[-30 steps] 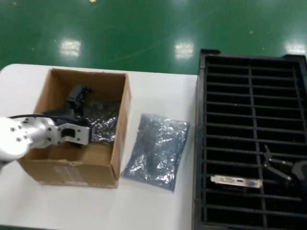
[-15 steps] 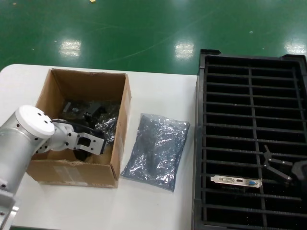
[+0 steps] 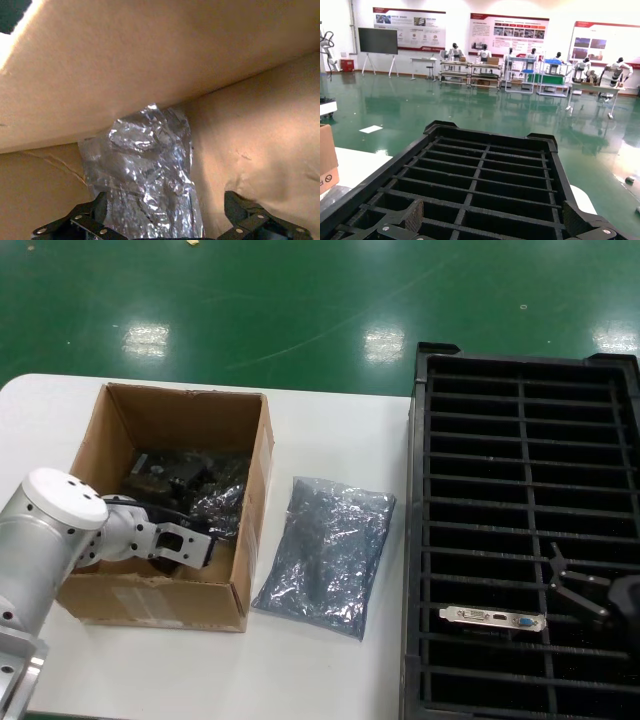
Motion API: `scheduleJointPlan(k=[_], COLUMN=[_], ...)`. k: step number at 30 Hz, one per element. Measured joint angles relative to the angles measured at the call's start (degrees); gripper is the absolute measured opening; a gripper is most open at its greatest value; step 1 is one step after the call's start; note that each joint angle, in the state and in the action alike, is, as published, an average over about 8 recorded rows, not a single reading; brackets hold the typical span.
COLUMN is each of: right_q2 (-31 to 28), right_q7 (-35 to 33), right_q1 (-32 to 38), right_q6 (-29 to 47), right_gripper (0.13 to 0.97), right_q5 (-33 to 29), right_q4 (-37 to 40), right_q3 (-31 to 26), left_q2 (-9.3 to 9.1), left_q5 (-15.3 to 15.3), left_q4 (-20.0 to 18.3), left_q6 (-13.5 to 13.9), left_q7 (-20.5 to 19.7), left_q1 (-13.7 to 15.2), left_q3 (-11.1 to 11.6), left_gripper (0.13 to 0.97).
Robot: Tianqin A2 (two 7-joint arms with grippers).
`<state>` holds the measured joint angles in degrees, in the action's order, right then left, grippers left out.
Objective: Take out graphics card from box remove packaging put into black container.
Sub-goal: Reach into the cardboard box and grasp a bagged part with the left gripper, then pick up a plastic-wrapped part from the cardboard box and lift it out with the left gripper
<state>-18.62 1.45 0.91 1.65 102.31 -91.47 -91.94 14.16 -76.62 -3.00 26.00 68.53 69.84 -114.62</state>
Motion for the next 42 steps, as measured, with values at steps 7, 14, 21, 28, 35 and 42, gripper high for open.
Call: scheduleJointPlan(k=[7, 14, 21, 28, 35, 42], right_q2=[0.0, 0.0, 0.0, 0.0, 0.0, 0.0], right_q7=[0.0, 0.0, 0.0, 0.0, 0.0, 0.0], right_q1=[0.0, 0.0, 0.0, 0.0, 0.0, 0.0], right_q6=[0.0, 0.0, 0.0, 0.0, 0.0, 0.0], right_gripper=[0.966, 0.966, 0.966, 0.966, 0.966, 0.966], right_q5=[0.0, 0.0, 0.0, 0.0, 0.0, 0.0], right_q4=[0.0, 0.0, 0.0, 0.0, 0.0, 0.0], right_q3=[0.0, 0.0, 0.0, 0.0, 0.0, 0.0], left_q2=[0.27, 0.29, 0.52, 0.81, 1.69, 3.03], left_q5=[-1.09, -1.95, -2.8, -3.6, -3.8, -3.58], left_q4=[0.26, -0.03, -0.52, -1.19, -3.0, -6.19], left_q6=[-0.7, -1.34, -1.8, -2.04, -1.81, -1.9], left_q7=[2.08, 3.57, 5.03, 6.19, 5.95, 4.26], left_q1=[-0.17, -0.38, -0.57, -1.11, -2.04, -3.65], left_q3=[0.64, 1.09, 1.6, 2.11, 2.03, 1.55], left_gripper=[0.785, 0.658, 0.468, 0.336, 0.237, 0.183])
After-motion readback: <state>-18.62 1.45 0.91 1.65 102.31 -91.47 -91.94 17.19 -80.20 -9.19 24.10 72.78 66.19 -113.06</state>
